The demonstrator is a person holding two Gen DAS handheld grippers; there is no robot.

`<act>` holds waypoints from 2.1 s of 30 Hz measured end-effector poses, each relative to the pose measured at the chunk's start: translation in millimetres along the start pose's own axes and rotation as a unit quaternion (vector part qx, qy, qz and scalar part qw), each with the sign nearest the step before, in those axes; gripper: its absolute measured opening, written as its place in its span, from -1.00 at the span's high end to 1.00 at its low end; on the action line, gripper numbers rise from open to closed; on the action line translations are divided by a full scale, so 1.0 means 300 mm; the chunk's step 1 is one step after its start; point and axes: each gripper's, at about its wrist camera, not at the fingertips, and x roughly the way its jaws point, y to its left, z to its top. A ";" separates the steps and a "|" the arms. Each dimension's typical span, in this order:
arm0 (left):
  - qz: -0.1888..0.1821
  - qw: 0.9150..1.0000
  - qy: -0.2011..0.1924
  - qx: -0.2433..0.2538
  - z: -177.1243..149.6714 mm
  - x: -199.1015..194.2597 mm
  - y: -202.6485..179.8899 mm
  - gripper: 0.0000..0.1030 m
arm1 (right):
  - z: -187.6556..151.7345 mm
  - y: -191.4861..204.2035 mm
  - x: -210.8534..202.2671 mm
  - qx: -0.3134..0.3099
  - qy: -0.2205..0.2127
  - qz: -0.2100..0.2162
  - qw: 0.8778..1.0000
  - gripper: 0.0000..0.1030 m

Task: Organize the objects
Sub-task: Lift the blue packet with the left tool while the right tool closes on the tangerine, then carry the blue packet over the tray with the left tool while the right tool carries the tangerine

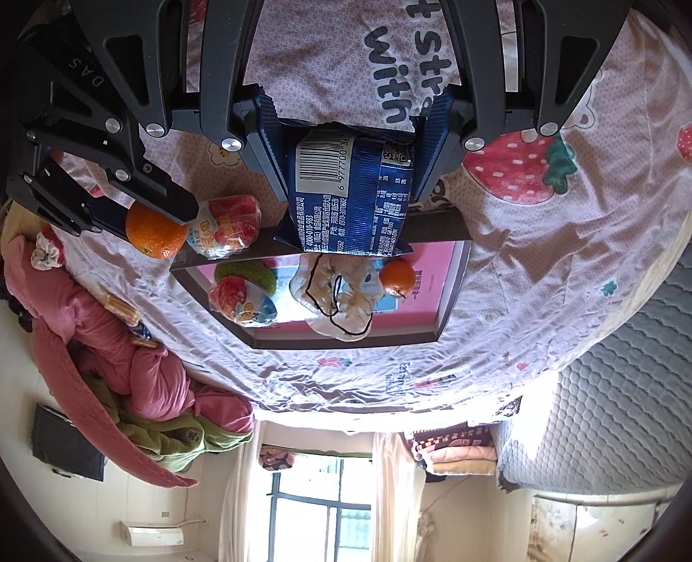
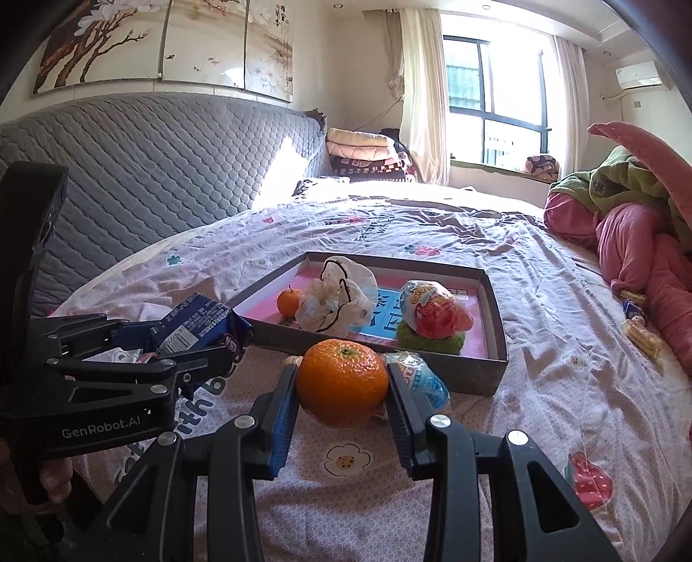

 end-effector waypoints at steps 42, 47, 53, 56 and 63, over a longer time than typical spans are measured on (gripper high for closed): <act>0.005 0.998 -0.057 -0.013 0.220 0.015 0.023 -0.10 | 0.149 -0.159 0.012 0.000 -0.035 -0.043 0.998 0.24; 0.007 0.998 -0.063 -0.015 0.253 0.028 0.042 -0.10 | 0.187 -0.209 0.042 -0.003 -0.037 -0.062 0.997 0.24; 0.008 0.998 -0.064 -0.020 0.277 0.060 0.058 -0.10 | 0.204 -0.232 0.069 -0.003 -0.037 -0.069 0.997 0.24; 0.007 0.998 -0.062 -0.024 0.284 0.076 0.064 -0.10 | 0.209 -0.230 0.072 -0.008 -0.040 -0.068 0.997 0.24; 0.008 0.998 -0.065 -0.025 0.294 0.096 0.074 -0.10 | 0.225 -0.202 0.089 -0.020 -0.044 -0.059 0.997 0.24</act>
